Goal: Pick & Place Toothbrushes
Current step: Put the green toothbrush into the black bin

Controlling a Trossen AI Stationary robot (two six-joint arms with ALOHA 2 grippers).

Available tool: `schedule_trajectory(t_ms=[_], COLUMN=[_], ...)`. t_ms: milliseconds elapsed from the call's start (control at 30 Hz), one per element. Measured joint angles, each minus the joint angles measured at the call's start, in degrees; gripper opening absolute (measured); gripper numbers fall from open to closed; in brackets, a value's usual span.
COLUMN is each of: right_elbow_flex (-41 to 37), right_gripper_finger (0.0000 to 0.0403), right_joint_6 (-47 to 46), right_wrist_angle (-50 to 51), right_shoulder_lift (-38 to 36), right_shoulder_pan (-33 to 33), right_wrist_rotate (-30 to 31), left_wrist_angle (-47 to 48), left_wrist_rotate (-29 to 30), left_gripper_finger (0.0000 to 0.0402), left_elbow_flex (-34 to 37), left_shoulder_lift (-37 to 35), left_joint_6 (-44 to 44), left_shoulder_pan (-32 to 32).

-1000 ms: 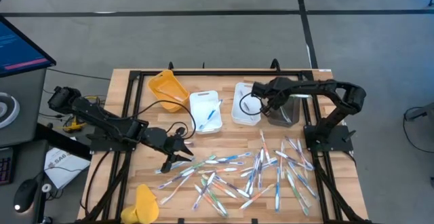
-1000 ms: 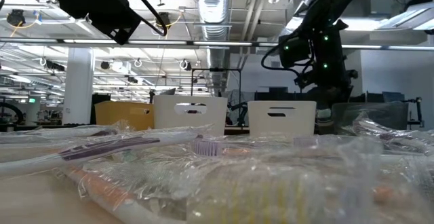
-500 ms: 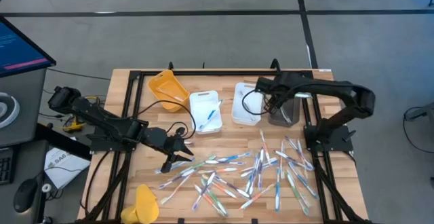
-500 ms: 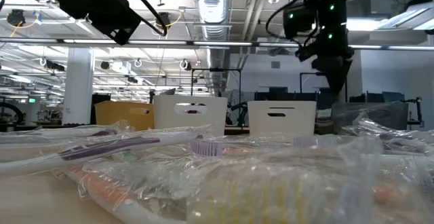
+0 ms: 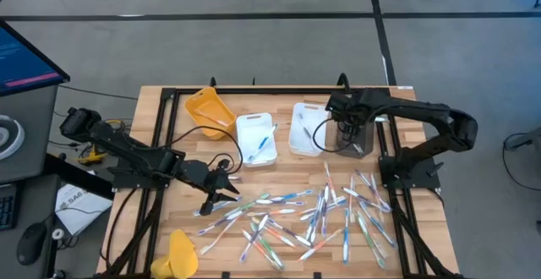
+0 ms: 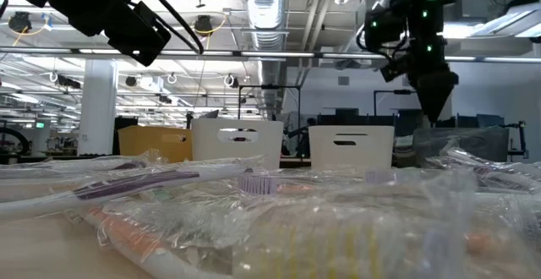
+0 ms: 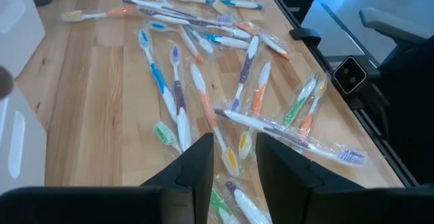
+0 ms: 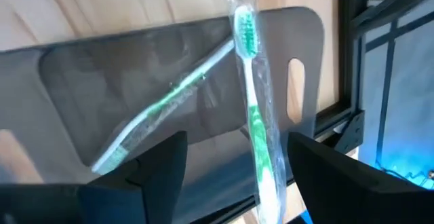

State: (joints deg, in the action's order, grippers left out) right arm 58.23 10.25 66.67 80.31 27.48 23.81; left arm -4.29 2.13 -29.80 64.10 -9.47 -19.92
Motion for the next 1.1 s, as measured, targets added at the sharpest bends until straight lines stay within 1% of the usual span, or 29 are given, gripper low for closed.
schedule_trajectory(t_ms=[200,533,700,933,1100], right_elbow_flex=[-1.8,-1.9,-1.9,-1.9,-1.9], right_gripper_finger=[0.0249,0.0249,0.0249,0.0249,0.0249], right_joint_6=[1.7,3.9,3.9,3.9,3.9], right_wrist_angle=[-4.3,-5.4,-6.6,-8.5,-8.9], right_shoulder_lift=[0.5,1.1,3.9,9.1,11.0], right_shoulder_pan=[2.2,4.2,4.4,6.8,7.6], right_wrist_rotate=[0.0,-1.5,-1.5,-1.5,-2.0], left_wrist_angle=[-0.1,-0.1,-0.1,-0.2,-0.2], left_wrist_rotate=[0.0,0.0,0.0,0.0,0.0], left_gripper_finger=[0.0104,0.0104,0.0104,0.0104,0.0104], left_elbow_flex=[0.0,0.0,0.0,0.0,0.0], left_shoulder_lift=[0.0,0.0,0.0,0.0,0.0], left_joint_6=[0.0,0.0,0.0,0.0,0.0], left_shoulder_pan=[0.0,0.0,0.0,0.0,0.0])
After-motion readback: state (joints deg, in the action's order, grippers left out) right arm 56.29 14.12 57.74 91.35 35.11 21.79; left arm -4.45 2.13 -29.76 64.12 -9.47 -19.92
